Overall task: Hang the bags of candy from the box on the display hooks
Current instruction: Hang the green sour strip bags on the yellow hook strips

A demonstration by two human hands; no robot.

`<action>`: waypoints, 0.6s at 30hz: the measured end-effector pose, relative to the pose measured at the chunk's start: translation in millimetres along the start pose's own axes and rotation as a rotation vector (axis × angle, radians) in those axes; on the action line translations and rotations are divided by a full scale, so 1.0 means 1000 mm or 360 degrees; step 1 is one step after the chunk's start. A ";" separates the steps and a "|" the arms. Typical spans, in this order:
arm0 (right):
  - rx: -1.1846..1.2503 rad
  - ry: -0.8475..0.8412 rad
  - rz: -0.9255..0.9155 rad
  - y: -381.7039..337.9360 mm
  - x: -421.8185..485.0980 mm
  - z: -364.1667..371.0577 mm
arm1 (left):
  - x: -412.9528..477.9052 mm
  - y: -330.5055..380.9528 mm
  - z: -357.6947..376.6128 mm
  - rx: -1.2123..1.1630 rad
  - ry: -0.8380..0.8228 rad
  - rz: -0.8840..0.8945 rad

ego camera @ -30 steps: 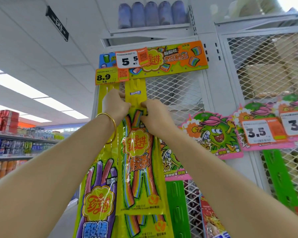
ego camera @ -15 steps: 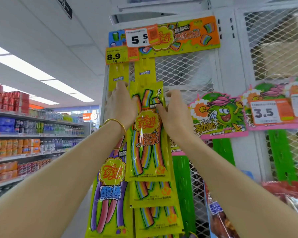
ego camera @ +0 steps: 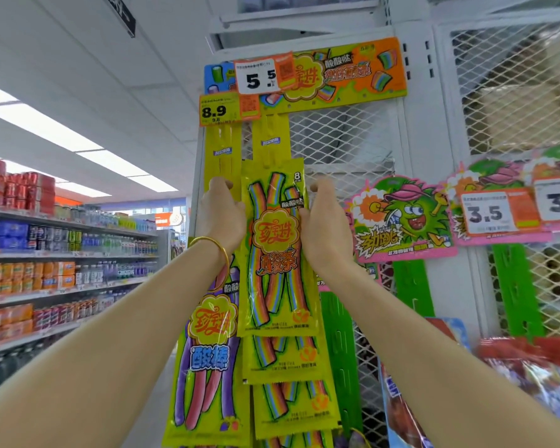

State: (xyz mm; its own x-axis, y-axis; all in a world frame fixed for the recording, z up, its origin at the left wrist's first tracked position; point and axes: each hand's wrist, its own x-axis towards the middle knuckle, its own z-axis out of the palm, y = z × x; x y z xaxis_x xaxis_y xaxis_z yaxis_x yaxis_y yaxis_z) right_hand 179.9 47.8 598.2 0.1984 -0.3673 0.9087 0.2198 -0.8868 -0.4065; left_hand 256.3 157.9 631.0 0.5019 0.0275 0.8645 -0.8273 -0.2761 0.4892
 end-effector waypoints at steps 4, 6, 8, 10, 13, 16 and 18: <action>-0.0296 0.0040 -0.0107 0.001 -0.013 -0.009 | -0.020 0.001 -0.005 0.0017 0.0000 0.0061; -0.0364 0.0067 -0.0187 0.003 -0.024 -0.013 | -0.039 -0.001 -0.004 0.0209 -0.0007 0.0202; -0.0287 0.0029 -0.0210 0.006 -0.038 -0.018 | -0.062 -0.008 -0.001 0.0395 -0.0036 0.0346; -0.0239 -0.0059 -0.0165 0.011 -0.053 -0.023 | -0.085 -0.015 0.001 0.0488 -0.0110 0.0364; -0.0227 -0.0180 -0.0075 0.021 -0.078 -0.032 | -0.117 -0.027 0.003 0.0604 -0.0267 0.0422; -0.0161 -0.0311 0.0033 0.031 -0.111 -0.040 | -0.148 -0.039 0.003 0.0633 -0.0357 0.0483; -0.0175 -0.0405 0.0124 0.038 -0.135 -0.044 | -0.165 -0.046 0.002 0.0642 -0.0381 0.0479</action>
State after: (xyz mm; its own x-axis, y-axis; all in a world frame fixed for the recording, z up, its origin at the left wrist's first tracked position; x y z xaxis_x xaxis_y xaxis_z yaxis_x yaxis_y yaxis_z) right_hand 119.1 51.5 464.3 0.4471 -0.3660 0.8162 0.0920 -0.8888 -0.4489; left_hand 212.2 164.0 465.1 0.3403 -0.3153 0.8859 -0.8046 -0.5851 0.1008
